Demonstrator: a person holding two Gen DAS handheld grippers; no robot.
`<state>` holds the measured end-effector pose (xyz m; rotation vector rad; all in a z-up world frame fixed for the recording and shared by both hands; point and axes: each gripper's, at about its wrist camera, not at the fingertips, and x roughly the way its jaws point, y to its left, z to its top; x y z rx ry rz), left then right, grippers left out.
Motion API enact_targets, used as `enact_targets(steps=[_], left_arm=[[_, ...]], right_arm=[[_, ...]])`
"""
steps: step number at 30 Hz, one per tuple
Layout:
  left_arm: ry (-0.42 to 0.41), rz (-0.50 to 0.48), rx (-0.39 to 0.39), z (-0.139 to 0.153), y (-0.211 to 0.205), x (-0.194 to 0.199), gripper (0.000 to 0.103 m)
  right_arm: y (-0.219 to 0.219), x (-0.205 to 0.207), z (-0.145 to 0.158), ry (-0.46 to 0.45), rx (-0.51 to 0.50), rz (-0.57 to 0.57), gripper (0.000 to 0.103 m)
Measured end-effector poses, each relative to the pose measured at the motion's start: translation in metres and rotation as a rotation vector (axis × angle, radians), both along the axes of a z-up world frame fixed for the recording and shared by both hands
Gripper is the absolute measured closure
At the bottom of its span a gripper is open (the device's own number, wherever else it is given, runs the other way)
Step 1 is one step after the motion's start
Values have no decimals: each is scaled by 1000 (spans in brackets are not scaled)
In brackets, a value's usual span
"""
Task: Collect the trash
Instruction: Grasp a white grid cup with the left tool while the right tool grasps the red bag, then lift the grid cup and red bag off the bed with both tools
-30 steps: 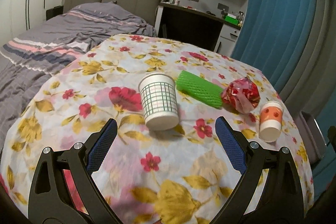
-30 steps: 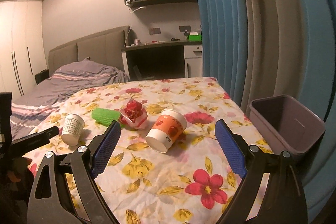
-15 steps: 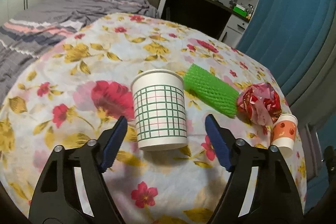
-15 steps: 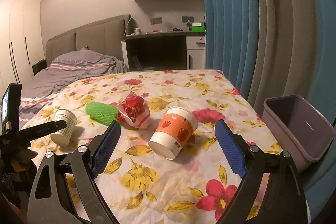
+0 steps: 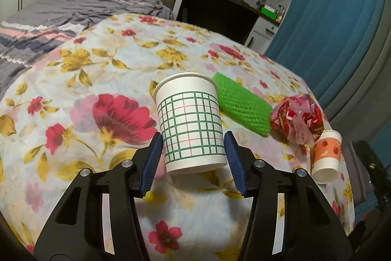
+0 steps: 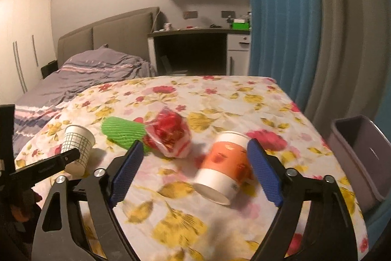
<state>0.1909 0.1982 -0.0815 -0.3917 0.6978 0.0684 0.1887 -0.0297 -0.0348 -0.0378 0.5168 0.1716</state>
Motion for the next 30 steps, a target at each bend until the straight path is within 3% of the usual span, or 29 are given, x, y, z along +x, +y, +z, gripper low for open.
enact_targets(steps=[6, 13, 16, 21, 30], left_arm=[[-82, 43, 15, 23, 12, -19, 52], [-108, 67, 15, 31, 21, -30, 52], [-105, 66, 17, 31, 22, -29, 52], [-94, 62, 19, 28, 20, -27, 52], [-85, 61, 22, 25, 18, -24, 52]], right_arm=[[20, 37, -15, 69, 20, 30, 31], [26, 65, -30, 137, 38, 35, 45], [30, 69, -35, 154, 34, 45, 51], [32, 73, -41, 177, 35, 64, 74], [26, 58, -34, 133, 35, 78, 86]])
